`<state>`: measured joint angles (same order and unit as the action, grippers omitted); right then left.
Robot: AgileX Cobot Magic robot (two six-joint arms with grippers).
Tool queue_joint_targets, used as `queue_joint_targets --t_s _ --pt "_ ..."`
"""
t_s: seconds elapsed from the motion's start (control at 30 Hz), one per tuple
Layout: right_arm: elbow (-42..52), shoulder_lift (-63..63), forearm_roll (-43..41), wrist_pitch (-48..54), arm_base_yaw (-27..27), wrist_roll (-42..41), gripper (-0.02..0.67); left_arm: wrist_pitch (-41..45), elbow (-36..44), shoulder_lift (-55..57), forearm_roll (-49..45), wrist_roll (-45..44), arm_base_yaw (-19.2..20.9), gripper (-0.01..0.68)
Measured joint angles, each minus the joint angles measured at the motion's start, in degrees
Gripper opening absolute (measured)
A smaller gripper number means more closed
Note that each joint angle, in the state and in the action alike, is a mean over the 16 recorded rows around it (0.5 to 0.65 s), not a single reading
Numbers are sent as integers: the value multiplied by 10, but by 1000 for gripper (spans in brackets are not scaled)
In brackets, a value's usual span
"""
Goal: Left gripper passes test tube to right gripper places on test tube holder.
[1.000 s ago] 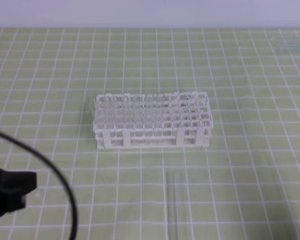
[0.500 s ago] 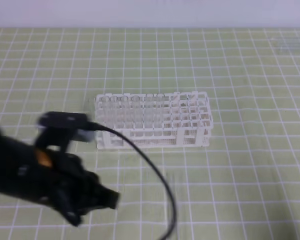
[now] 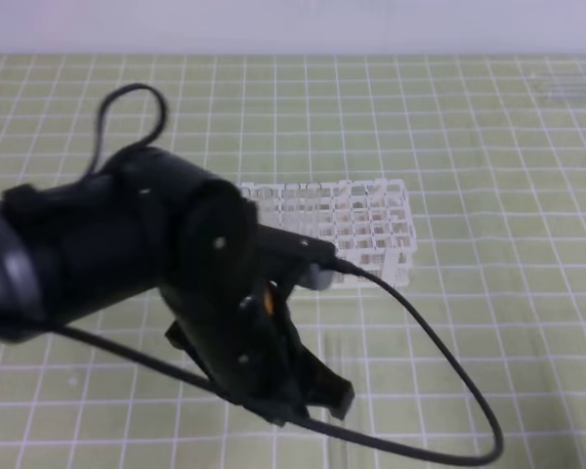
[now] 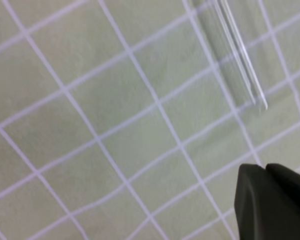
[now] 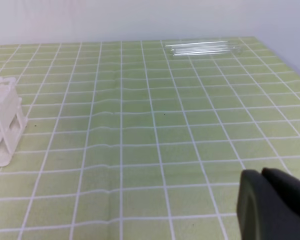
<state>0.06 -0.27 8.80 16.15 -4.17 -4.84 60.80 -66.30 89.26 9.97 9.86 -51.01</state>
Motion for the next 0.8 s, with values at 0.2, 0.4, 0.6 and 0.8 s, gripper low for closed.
queue_joint_targets --t_s 0.2,0.4,0.6,0.8 --pt "0 0 0 0 0 0 -2 64 -48 48 -6 7 -18 0" --pt "0 0 0 0 0 0 -2 94 -73 85 -15 43 -28 1" --pt "0 0 0 0 0 0 -2 83 -83 113 -16 111 -31 10" --pt "0 0 0 0 0 0 -2 47 -85 135 -3 176 -33 24"
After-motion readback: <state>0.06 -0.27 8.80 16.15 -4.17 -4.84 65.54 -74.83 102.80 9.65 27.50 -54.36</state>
